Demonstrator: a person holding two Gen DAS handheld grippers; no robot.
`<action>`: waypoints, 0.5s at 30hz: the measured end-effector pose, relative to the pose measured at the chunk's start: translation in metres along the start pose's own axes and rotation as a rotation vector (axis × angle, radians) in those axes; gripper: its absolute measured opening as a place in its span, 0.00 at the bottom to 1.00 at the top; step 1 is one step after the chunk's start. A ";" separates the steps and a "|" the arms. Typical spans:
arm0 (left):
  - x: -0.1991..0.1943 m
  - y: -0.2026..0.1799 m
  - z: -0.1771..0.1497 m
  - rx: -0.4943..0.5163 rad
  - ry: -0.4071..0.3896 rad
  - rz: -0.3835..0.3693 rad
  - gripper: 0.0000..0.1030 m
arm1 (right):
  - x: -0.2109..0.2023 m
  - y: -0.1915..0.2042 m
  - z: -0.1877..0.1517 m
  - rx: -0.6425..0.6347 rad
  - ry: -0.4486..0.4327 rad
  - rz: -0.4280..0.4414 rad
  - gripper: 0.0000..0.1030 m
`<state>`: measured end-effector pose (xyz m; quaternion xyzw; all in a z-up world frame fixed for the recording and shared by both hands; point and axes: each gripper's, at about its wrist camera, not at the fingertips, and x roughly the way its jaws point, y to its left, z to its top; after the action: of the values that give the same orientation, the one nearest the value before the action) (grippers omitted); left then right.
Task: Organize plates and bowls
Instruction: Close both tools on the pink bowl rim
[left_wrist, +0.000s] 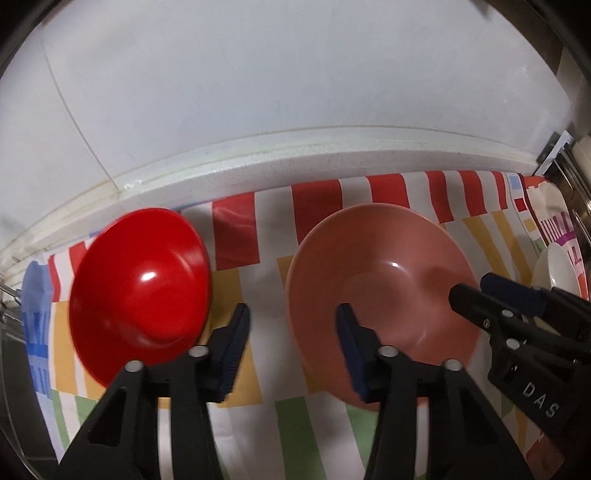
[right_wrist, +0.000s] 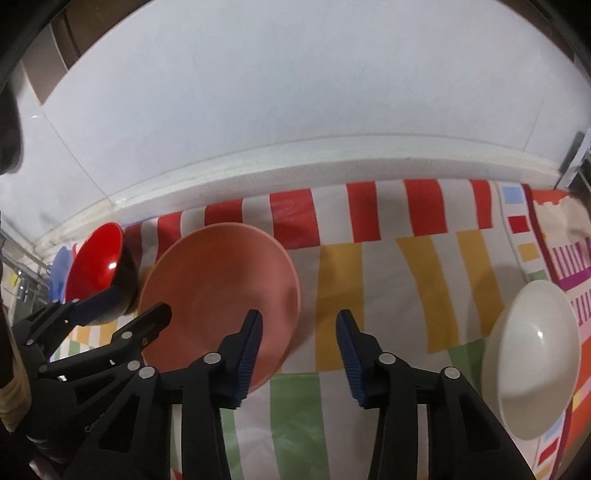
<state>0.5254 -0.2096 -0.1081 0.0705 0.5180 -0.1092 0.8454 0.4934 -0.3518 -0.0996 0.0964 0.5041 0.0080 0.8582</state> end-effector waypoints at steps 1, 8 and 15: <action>0.004 -0.001 0.001 0.001 0.011 -0.006 0.36 | 0.002 0.000 0.000 0.000 0.004 0.003 0.37; 0.018 -0.004 0.001 0.002 0.046 -0.018 0.13 | 0.020 -0.003 0.000 0.012 0.056 0.011 0.23; 0.014 -0.008 -0.001 0.003 0.046 -0.014 0.12 | 0.024 -0.001 -0.002 0.019 0.077 0.008 0.13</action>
<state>0.5289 -0.2187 -0.1208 0.0708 0.5376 -0.1141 0.8325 0.5033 -0.3496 -0.1215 0.1065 0.5364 0.0104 0.8372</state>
